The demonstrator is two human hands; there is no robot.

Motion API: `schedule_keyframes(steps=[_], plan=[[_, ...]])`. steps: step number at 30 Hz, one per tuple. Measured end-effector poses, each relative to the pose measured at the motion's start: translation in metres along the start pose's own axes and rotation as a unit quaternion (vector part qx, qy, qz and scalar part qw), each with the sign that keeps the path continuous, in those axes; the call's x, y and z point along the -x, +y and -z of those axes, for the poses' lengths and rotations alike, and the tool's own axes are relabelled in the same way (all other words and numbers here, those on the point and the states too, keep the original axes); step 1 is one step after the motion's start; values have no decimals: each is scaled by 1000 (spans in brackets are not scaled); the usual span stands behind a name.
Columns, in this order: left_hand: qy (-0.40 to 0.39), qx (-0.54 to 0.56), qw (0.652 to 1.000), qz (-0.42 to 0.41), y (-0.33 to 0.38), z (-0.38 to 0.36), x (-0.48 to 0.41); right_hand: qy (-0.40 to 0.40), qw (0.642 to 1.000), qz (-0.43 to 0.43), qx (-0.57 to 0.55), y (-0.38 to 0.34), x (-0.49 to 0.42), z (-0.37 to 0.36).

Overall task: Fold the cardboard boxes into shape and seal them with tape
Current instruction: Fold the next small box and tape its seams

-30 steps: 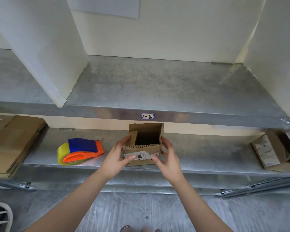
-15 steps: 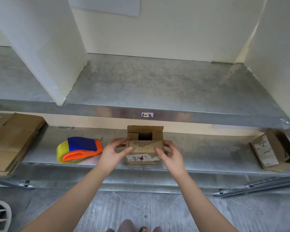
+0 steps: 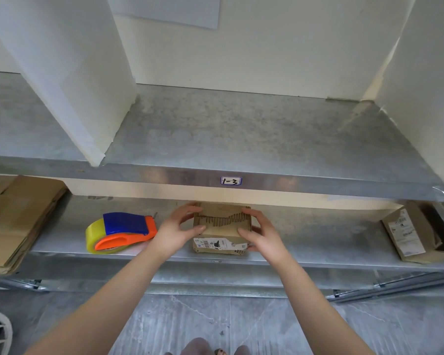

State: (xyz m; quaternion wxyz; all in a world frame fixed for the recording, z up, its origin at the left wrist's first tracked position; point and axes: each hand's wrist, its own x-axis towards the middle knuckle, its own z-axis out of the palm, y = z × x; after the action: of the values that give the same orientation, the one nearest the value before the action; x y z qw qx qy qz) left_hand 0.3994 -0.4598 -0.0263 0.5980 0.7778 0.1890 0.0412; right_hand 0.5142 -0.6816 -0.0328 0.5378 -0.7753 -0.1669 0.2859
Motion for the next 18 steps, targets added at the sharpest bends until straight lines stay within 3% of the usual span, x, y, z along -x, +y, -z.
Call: schedule_keyframes(steps=[11,18], plan=[[23,30,999,21,-2,-13,18,41,999,-5,-14,2,11,-3],[-5,-12,1000,14,2,-15,20,66,993,-34,-92,18,23,-11]])
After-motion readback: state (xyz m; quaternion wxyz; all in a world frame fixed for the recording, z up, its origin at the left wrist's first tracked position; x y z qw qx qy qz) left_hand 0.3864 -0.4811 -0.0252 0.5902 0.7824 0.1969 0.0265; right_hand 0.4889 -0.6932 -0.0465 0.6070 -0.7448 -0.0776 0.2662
